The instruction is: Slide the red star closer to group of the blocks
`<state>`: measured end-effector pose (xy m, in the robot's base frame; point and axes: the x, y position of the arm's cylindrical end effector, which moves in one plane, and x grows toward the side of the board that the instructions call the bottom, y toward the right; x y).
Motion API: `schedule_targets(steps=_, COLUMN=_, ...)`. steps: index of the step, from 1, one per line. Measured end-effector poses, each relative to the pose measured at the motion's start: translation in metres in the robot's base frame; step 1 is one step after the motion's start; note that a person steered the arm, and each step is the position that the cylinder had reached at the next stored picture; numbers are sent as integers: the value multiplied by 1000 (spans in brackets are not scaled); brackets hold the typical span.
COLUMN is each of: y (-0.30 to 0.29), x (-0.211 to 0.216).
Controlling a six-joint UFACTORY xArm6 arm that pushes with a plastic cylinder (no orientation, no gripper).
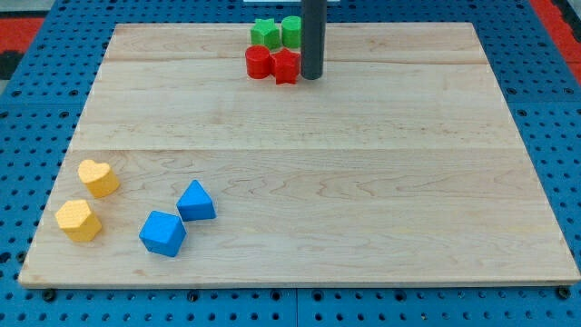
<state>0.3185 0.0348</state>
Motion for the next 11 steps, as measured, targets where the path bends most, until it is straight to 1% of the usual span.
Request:
schedule_targets(steps=1, y=1, x=26)
schedule_targets(steps=2, y=-1, x=10)
schedule_targets(steps=3, y=-2, x=-27)
schedule_targets(steps=4, y=-5, x=-45)
schedule_targets(steps=5, y=-6, x=-15)
schedule_targets(steps=6, y=-23, x=20)
schedule_targets(steps=7, y=-49, x=23)
schedule_targets(steps=10, y=-56, x=-47)
schedule_targets(steps=11, y=-56, x=-39)
